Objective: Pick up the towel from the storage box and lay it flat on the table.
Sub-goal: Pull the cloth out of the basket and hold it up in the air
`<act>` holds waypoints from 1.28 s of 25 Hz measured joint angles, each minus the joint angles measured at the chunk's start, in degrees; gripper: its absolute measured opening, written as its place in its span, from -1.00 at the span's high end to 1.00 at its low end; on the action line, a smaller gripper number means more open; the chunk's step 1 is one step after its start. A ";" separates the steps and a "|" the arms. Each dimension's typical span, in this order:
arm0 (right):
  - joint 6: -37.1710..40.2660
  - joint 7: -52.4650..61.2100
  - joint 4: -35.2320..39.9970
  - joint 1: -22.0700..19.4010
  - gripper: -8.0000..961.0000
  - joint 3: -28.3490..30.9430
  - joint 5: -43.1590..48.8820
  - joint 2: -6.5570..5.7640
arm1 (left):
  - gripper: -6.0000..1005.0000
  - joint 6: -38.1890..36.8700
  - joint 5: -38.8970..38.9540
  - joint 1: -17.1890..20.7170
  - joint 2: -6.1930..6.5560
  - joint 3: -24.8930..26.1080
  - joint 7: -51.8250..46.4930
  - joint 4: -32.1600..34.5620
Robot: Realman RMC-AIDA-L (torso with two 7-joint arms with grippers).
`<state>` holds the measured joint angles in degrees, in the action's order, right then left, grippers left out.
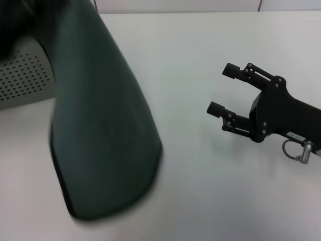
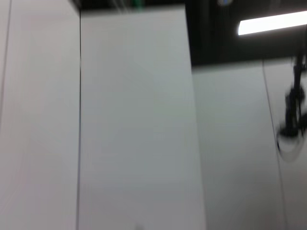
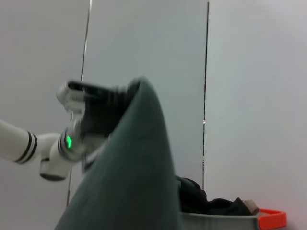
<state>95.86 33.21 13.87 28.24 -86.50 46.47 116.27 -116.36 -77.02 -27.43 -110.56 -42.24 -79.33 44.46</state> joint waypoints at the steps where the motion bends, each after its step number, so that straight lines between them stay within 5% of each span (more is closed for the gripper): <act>1: -0.05 1.45 0.07 0.11 -0.66 0.04 -0.01 0.00 | 0.96 0.09 -3.42 -0.36 0.37 -0.05 0.40 -1.14; 3: -0.11 3.50 0.08 0.20 -0.62 0.05 -0.01 0.00 | 0.96 0.64 -13.75 -1.48 0.96 -0.01 1.67 -4.50; 6: -0.01 4.90 0.15 0.04 -0.61 0.03 -0.05 -0.09 | 0.96 0.85 -27.43 -2.17 0.17 -0.05 3.00 -7.57; 10: 0.00 6.42 0.19 0.63 -0.60 0.07 0.05 -0.58 | 0.96 0.50 -29.71 -1.26 -1.91 2.84 3.09 -5.19; 14: -1.50 3.59 0.09 2.03 -0.58 -0.33 0.48 -0.44 | 0.96 0.68 -16.92 -0.93 -2.58 5.39 3.54 -5.90; 18: -9.12 -11.59 0.73 0.04 -0.57 -4.61 -4.15 0.00 | 0.96 1.77 -8.24 -3.17 -5.60 5.59 7.07 -5.21; 26: -15.91 -42.93 9.22 -5.05 -0.54 -28.78 -36.51 0.00 | 0.95 4.67 11.17 -3.69 -9.32 4.83 12.78 -3.44; 32: -25.05 -79.24 14.05 -3.89 -0.53 -54.46 -64.71 0.00 | 0.93 8.05 24.51 -5.19 -9.71 -1.98 16.72 -8.95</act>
<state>70.82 -46.03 27.92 24.35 -140.96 -18.24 116.28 -108.30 -52.51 -32.62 -120.27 -44.23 -62.61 35.51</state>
